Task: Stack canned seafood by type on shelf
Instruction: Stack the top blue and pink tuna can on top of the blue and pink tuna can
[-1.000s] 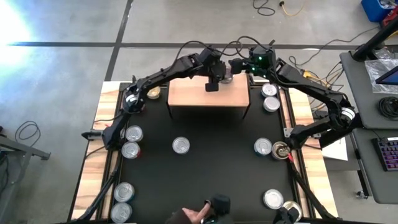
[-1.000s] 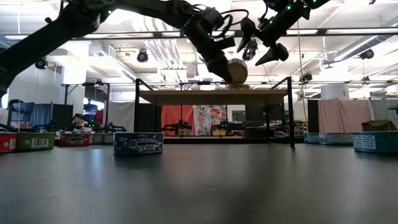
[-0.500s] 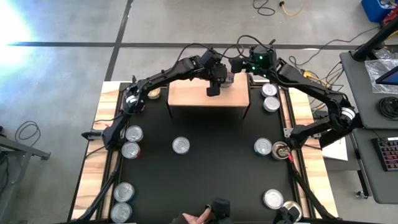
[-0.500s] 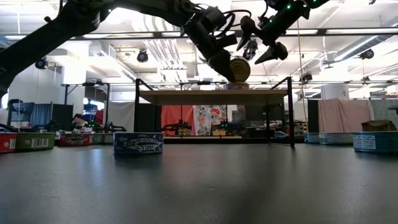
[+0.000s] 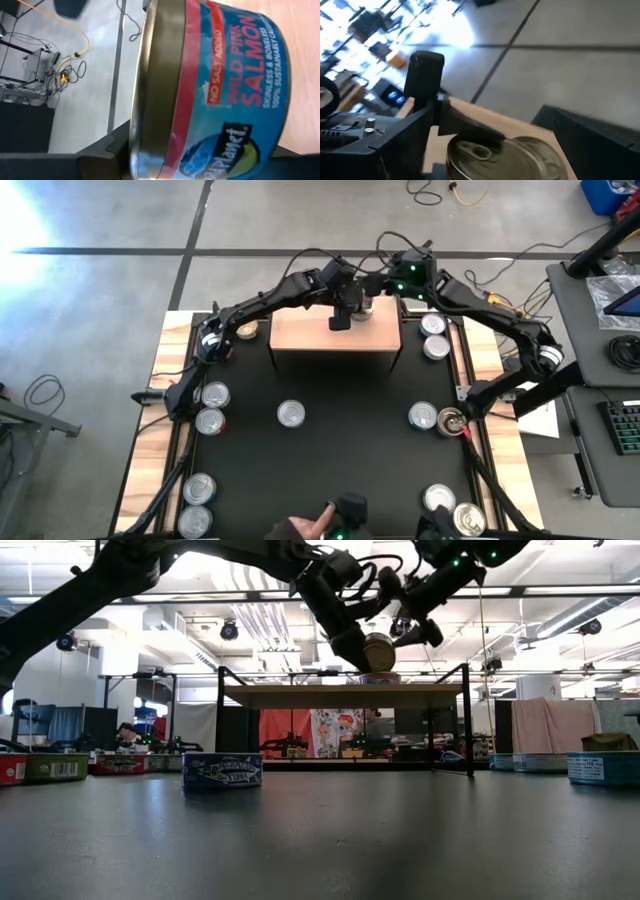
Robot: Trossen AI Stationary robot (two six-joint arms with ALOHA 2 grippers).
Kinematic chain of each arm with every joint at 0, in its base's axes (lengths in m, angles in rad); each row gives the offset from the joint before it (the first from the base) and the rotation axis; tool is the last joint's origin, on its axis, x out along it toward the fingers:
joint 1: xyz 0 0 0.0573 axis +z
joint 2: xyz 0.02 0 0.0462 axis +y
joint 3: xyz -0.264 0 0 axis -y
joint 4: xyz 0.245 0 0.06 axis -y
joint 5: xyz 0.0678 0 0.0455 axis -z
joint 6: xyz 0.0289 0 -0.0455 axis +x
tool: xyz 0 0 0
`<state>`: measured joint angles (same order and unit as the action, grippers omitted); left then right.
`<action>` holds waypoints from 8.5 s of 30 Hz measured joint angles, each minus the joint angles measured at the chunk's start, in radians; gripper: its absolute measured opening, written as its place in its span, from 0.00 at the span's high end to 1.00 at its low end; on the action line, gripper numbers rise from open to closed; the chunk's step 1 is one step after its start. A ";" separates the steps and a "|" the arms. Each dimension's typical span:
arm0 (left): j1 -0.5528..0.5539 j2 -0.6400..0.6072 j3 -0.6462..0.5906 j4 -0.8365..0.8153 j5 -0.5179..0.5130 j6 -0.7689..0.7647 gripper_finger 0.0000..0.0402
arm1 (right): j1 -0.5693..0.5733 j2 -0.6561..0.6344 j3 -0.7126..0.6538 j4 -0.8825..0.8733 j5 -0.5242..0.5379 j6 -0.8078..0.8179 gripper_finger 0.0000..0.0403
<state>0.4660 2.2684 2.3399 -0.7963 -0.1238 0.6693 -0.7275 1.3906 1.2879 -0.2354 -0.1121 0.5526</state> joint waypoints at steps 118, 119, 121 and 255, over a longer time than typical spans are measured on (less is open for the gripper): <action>0.098 -0.117 0.001 -0.092 0.249 -0.217 0.35 | 0.196 0.094 0.076 -0.284 0.347 -1.389 0.37; 0.097 -0.117 0.001 -0.093 0.270 -0.225 0.35 | 0.192 0.094 0.076 -0.290 0.346 -1.395 0.35; 0.095 -0.117 0.001 -0.095 0.283 -0.236 0.35 | 0.189 0.094 0.076 -0.304 0.344 -1.413 0.31; 0.089 -0.039 0.003 0.002 0.191 -0.357 0.35 | 0.067 0.025 0.080 -0.435 0.408 -1.161 0.44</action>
<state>0.5550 2.2292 2.3432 -0.7945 0.0673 0.3127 -0.6601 1.4151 1.3674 -0.6707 0.2955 -0.6085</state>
